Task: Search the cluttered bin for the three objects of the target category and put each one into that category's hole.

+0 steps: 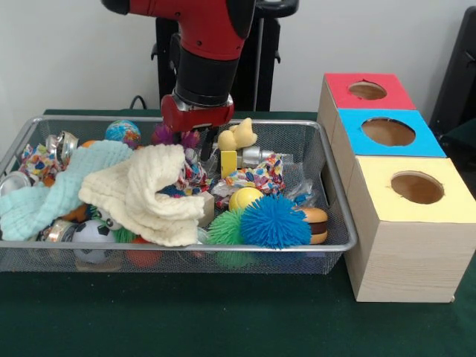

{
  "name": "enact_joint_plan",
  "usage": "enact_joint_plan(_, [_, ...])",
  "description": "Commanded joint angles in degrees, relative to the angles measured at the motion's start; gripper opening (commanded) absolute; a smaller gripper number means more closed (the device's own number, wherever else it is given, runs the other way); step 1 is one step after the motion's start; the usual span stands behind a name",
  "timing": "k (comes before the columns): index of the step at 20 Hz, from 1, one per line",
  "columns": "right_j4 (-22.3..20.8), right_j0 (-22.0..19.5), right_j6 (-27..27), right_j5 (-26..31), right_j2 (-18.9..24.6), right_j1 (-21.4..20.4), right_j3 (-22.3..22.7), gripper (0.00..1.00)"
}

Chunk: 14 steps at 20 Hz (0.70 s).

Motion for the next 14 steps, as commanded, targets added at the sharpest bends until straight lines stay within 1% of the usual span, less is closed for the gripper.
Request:
enact_joint_plan(1, [-4.53,0.17,2.37,-2.00,-0.11,3.62,-3.67,1.00])
enact_joint_plan(6, [-4.74,-0.45,2.91,-2.20,0.34,4.17,-4.20,1.00])
enact_joint_plan(9, [-3.07,-1.27,3.54,-1.45,1.12,4.08,-3.68,1.00])
enact_joint_plan(12, [0.77,-3.36,4.75,-0.03,3.05,4.46,-1.95,1.00])
enact_joint_plan(14, [2.43,-3.93,4.97,1.50,3.74,4.02,-1.10,1.00])
